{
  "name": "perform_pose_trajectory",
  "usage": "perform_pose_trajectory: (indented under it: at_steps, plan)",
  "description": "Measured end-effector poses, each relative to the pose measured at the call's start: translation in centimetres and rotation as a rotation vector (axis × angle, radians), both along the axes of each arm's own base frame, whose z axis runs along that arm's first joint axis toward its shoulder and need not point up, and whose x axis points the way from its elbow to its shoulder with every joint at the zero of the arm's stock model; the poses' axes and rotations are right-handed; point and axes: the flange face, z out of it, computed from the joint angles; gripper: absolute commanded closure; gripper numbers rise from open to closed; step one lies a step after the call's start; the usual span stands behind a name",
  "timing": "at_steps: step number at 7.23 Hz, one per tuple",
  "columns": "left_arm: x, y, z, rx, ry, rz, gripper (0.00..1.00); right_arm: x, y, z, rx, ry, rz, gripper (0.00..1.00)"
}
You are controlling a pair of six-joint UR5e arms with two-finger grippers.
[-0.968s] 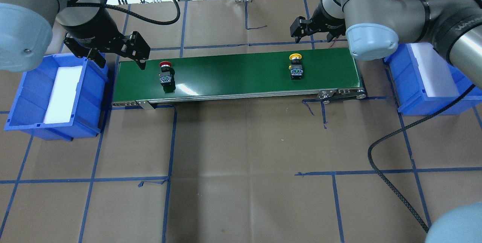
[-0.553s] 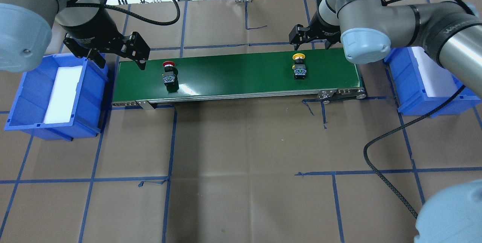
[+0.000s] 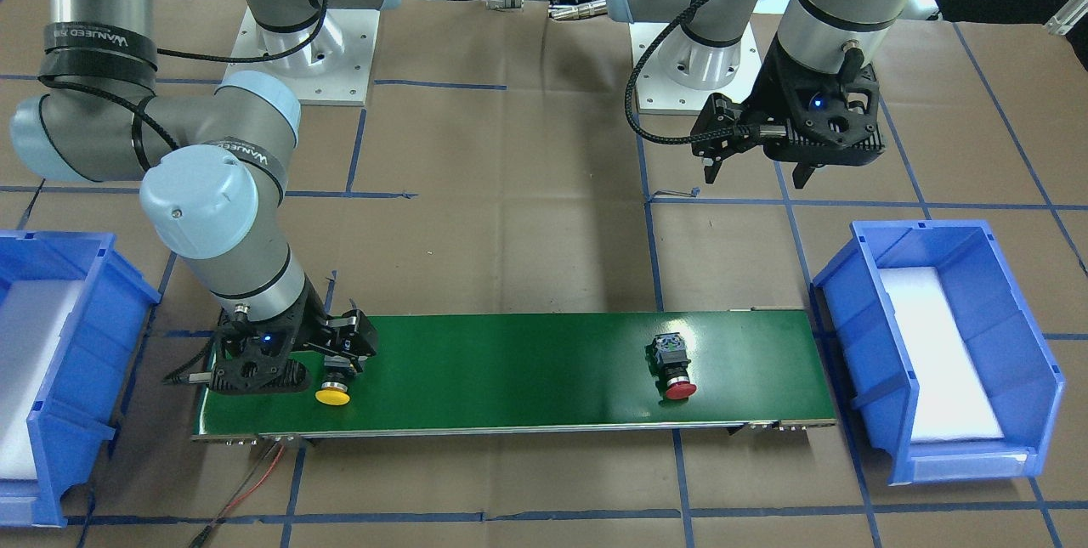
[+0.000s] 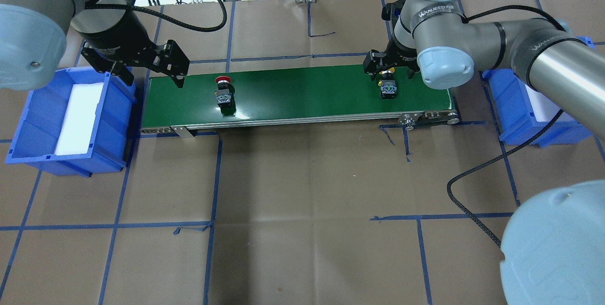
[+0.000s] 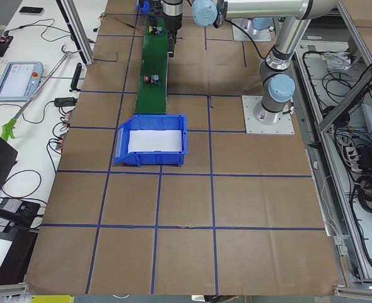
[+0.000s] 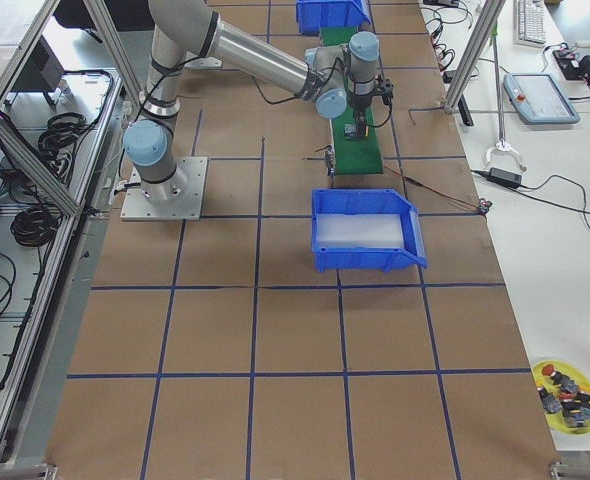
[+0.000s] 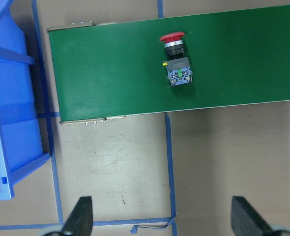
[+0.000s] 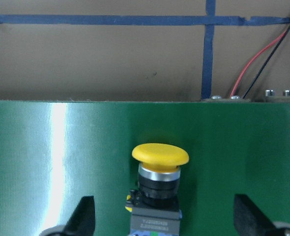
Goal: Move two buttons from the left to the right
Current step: 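Grasp the yellow button on the belt with the right gripper, then carry the yellow button into the blue bin by the right arm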
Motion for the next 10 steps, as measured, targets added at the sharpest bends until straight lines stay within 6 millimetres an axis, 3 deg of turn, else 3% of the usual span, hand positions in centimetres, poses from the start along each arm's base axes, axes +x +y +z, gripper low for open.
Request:
perform_pose_trajectory:
  at_steps: [1,2,3,5,7,8,10]
  plan:
    - [0.0,0.0,0.0,0.001,0.001,0.000,0.00,0.0,-0.2,-0.4,0.004,0.001,-0.004,0.63]
    - [0.0,0.0,0.0,0.000,0.001,0.001,0.00,-0.2,-0.4,-0.8,0.009,0.014,-0.009,0.83]
    - [0.0,0.0,0.0,-0.001,0.001,0.001,0.00,-0.5,-0.4,-1.2,0.014,0.045,-0.012,0.93]
    - [0.0,0.0,0.0,0.000,0.001,0.001,0.00,-1.2,-0.8,-0.5,0.002,0.103,-0.016,0.95]
    - [0.1,0.1,0.0,0.000,0.000,0.002,0.00,-3.2,-1.7,3.5,-0.018,0.167,-0.013,0.95]
    - [0.1,0.1,0.0,0.000,0.000,0.002,0.00,-5.8,-1.8,6.7,-0.017,0.184,-0.007,0.95]
    - [0.1,0.0,0.0,0.000,0.000,0.002,0.00,-14.5,-0.5,12.2,-0.001,0.166,-0.034,0.95]
